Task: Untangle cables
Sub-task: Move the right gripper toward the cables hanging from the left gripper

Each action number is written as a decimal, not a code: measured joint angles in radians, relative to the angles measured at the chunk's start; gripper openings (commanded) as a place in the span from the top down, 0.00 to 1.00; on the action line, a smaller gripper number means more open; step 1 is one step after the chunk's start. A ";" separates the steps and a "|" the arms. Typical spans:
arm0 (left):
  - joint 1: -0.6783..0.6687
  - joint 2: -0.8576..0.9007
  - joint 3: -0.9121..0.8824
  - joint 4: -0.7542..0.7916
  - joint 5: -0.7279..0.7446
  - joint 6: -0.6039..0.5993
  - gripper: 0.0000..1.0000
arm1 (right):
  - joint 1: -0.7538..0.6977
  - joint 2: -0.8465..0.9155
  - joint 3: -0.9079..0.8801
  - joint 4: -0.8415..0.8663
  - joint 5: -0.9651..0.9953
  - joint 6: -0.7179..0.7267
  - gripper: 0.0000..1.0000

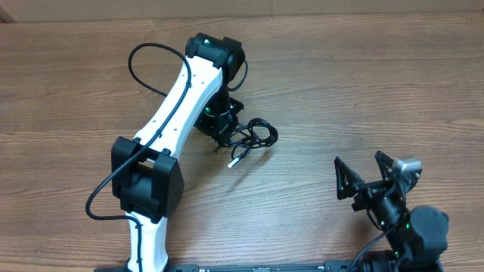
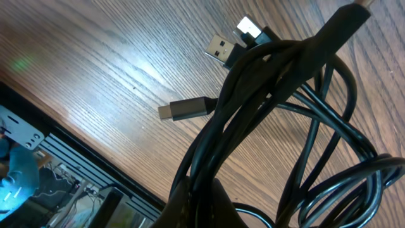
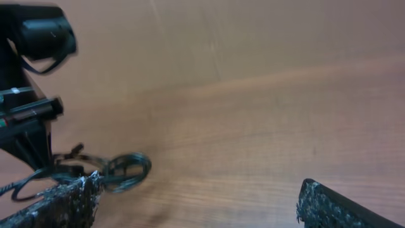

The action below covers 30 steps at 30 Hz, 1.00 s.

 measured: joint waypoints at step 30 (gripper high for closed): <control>0.000 0.000 0.002 0.093 0.165 0.008 0.96 | 0.000 0.821 0.217 0.328 -0.759 0.712 0.20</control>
